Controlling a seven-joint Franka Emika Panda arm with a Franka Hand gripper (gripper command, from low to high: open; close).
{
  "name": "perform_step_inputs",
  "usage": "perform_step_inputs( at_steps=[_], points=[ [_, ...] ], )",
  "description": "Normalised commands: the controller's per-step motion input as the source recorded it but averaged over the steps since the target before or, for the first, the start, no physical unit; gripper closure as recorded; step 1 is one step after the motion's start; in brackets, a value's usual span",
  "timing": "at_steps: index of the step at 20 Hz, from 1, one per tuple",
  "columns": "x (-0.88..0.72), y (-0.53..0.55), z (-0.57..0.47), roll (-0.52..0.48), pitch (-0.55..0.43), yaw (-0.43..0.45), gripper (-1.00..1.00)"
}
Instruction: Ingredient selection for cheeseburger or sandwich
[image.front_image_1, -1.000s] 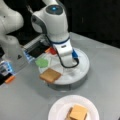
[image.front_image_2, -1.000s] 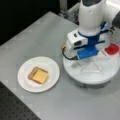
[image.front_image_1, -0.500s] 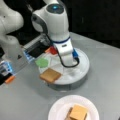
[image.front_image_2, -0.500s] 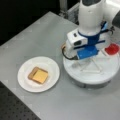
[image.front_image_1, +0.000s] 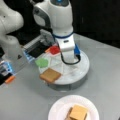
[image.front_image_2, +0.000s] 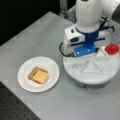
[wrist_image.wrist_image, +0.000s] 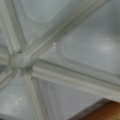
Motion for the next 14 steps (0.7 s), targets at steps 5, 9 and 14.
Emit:
perform_step_inputs(
  at_steps=[5,9,14],
  points=[
    [-0.02,0.00,0.29,-0.151,0.072,-0.508,-1.00],
    [0.02,-0.08,0.23,-0.113,0.114,-0.460,-1.00],
    [0.12,-0.18,0.16,0.070,0.147,-0.342,-1.00]
  ],
)
